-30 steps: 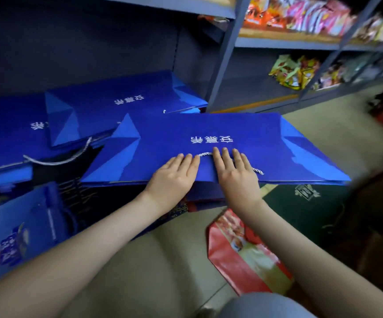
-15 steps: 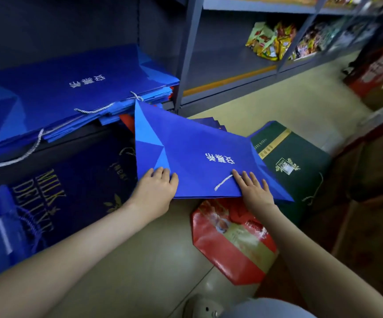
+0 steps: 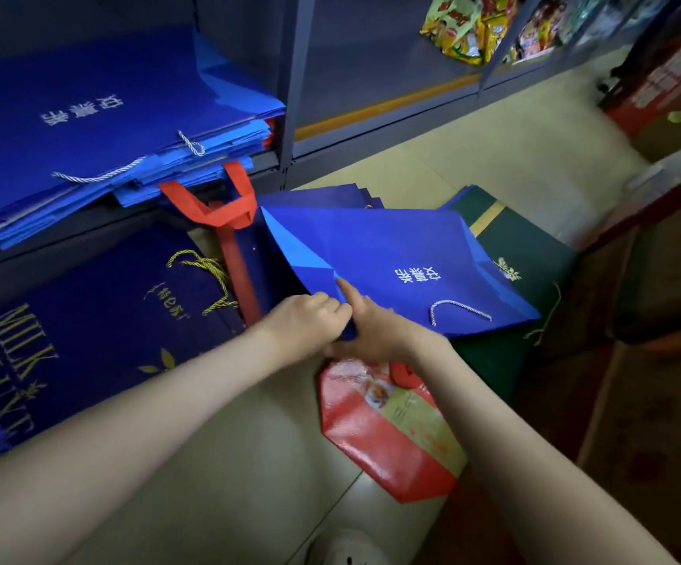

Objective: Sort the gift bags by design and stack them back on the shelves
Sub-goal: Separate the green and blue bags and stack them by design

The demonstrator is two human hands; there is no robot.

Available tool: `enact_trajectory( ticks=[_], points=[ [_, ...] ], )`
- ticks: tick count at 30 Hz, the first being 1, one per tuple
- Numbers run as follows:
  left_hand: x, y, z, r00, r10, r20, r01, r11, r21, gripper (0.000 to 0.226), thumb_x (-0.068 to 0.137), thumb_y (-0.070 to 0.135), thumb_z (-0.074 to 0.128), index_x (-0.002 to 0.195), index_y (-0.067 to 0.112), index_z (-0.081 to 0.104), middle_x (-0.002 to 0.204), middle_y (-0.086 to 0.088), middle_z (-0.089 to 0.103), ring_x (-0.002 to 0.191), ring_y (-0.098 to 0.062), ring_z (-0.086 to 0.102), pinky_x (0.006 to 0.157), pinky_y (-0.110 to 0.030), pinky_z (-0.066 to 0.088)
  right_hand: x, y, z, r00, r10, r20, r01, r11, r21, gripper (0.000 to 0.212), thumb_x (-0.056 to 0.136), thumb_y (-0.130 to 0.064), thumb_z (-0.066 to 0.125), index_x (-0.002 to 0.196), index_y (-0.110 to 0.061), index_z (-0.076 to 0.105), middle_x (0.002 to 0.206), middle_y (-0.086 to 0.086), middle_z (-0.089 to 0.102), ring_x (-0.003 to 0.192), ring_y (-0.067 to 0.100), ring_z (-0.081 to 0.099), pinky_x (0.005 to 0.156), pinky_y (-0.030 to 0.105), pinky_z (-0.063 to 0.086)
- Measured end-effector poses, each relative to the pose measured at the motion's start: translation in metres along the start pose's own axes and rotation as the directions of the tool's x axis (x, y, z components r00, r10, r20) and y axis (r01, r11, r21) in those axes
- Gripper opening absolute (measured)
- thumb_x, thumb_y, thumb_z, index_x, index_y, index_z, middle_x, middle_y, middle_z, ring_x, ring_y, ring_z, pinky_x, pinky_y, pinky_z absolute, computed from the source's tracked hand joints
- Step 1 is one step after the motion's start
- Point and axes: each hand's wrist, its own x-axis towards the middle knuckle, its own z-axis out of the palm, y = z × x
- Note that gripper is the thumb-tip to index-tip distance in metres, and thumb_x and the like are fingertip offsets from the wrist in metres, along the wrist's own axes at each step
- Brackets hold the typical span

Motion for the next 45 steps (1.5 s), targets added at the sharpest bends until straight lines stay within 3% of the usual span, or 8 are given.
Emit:
enact_trajectory(
  ticks=[5,11,14,19,28,33,38,45],
  points=[
    [0.020,-0.014,0.023,0.990,0.141,0.020,-0.139,0.988,-0.070,0.041,0.078,0.004,0.036,0.096,0.005,0.073,0.095,-0.010,0.072,0.087,-0.023,0.070,0.072,-0.031,0.058,-0.001,0.080,0.019,0.978,0.090,-0.187,-0.135,0.960,-0.244,0.079,0.091,0.007,0.039,0.153,-0.013,-0.005,0.160,0.006,0.006,0.147,0.021,0.008,0.116,0.047,0.013],
    [0.049,-0.027,0.063,0.986,0.057,0.156,-0.071,0.994,0.081,0.057,0.082,0.006,0.025,0.130,0.006,0.057,0.128,-0.013,0.060,0.118,-0.026,0.058,0.098,-0.039,0.045,-0.035,0.141,0.027,0.910,-0.120,-0.397,0.049,0.982,-0.183,0.094,0.079,0.018,0.045,0.144,-0.024,-0.008,0.159,0.001,0.011,0.145,0.013,-0.002,0.116,0.034,-0.013],
    [0.081,-0.025,0.077,0.978,0.084,0.193,-0.107,0.988,0.111,0.051,0.081,0.007,0.030,0.119,0.004,0.065,0.117,-0.015,0.066,0.106,-0.026,0.065,0.092,-0.037,0.050,-0.028,0.147,0.021,0.922,-0.140,-0.360,0.118,0.990,-0.081,0.081,0.088,-0.006,0.055,0.148,-0.023,0.005,0.158,0.005,0.015,0.143,0.012,0.001,0.119,0.041,-0.005],
    [0.120,0.003,0.113,0.956,0.174,0.237,-0.194,0.979,0.062,0.038,0.077,0.004,0.034,0.086,-0.004,0.071,0.077,-0.016,0.069,0.069,-0.028,0.068,0.065,-0.032,0.058,-0.006,0.140,0.012,0.971,0.222,0.086,-0.205,0.963,-0.175,0.110,0.081,-0.056,0.064,0.151,-0.025,-0.015,0.160,0.005,-0.011,0.147,0.021,-0.012,0.118,0.047,0.001],
    [0.150,0.048,0.123,0.957,0.286,0.053,-0.284,0.958,-0.041,0.041,0.081,0.006,0.036,0.099,0.001,0.072,0.094,-0.013,0.072,0.086,-0.025,0.070,0.080,-0.032,0.056,0.009,0.174,0.032,0.802,0.386,-0.456,-0.538,0.798,-0.271,0.074,0.097,0.000,0.032,0.151,-0.025,-0.013,0.159,0.012,0.006,0.144,0.037,0.010,0.110,0.056,0.021],
    [0.142,0.048,0.140,0.953,0.264,0.146,-0.255,0.964,-0.080,0.057,0.082,0.009,0.024,0.124,0.009,0.063,0.124,-0.008,0.064,0.115,-0.021,0.060,0.098,-0.038,0.046,0.004,0.225,0.031,0.719,0.539,-0.440,-0.668,0.710,-0.222,0.077,0.096,-0.002,0.036,0.152,-0.029,-0.010,0.159,0.007,0.005,0.145,0.032,0.006,0.111,0.057,0.019],
    [0.137,0.047,0.152,0.901,0.150,0.407,-0.145,0.988,-0.044,0.062,0.098,0.008,0.028,0.152,0.009,-0.002,0.159,-0.014,0.001,0.147,-0.027,-0.001,0.117,-0.046,-0.001,0.018,0.252,0.031,0.781,0.573,-0.250,-0.615,0.775,-0.145,0.087,0.093,-0.024,0.053,0.152,-0.027,-0.011,0.159,0.003,0.002,0.146,0.026,0.003,0.110,0.055,0.022],
    [0.094,0.004,0.141,0.959,-0.090,0.269,0.112,0.991,-0.068,0.072,0.080,0.019,0.067,0.144,0.009,0.038,0.150,-0.015,0.035,0.139,-0.027,0.034,0.114,-0.042,0.022,0.060,0.215,0.026,0.761,0.573,-0.305,-0.615,0.786,-0.058,0.087,0.088,-0.010,0.050,0.152,-0.023,-0.007,0.159,0.007,0.003,0.147,0.026,0.002,0.111,0.055,0.019]
  ],
)
